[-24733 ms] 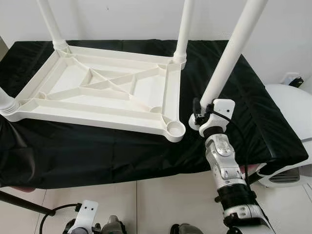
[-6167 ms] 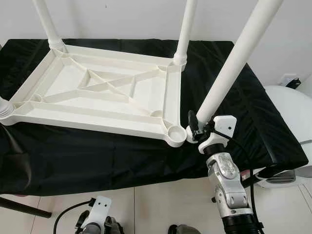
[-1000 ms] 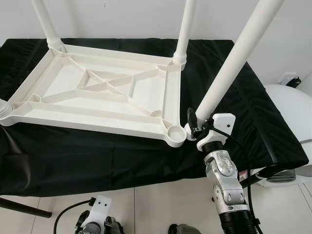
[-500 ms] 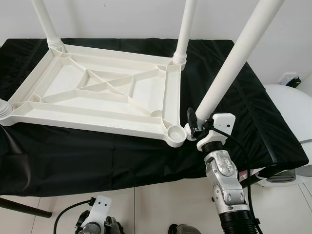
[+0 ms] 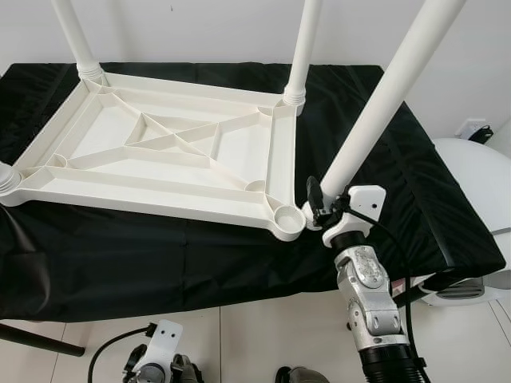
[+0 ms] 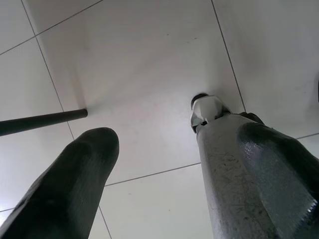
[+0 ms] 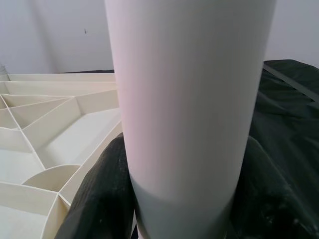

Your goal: Building children table

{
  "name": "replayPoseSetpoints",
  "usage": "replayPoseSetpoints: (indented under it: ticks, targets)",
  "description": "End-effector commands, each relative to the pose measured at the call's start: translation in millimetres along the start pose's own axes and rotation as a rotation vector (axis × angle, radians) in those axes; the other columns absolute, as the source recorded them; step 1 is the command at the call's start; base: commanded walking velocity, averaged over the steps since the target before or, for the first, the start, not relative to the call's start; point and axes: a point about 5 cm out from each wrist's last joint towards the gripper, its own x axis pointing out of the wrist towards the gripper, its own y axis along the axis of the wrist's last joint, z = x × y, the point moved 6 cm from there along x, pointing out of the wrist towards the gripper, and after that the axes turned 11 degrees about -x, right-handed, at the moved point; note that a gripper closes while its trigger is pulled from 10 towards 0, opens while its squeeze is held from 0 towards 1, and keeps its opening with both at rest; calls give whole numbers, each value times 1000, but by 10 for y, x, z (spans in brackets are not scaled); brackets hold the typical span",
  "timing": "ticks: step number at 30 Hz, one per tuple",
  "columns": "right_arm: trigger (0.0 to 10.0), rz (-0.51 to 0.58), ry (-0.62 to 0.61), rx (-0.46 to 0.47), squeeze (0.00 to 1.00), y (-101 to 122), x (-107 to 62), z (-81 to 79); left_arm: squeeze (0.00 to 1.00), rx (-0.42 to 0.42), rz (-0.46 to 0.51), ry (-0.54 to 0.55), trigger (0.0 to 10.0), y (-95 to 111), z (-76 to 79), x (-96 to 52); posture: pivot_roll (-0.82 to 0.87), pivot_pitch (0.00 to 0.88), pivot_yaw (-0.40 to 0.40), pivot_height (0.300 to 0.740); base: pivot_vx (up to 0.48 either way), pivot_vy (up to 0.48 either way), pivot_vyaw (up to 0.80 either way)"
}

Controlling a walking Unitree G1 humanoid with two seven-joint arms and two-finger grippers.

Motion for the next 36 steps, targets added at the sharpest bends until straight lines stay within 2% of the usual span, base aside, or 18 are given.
replayPoseSetpoints:
  ticks: [1,36]
  targets:
    - [10000,8,-1,0,0,2,0,-6,0,7,-75,-62,10000,-222,84,-41,51,102,7,740,0,0,0]
    - [10000,10,-2,0,0,6,-1,-8,0,17,-76,-65,10000,-229,80,-43,47,99,10,740,0,0,0]
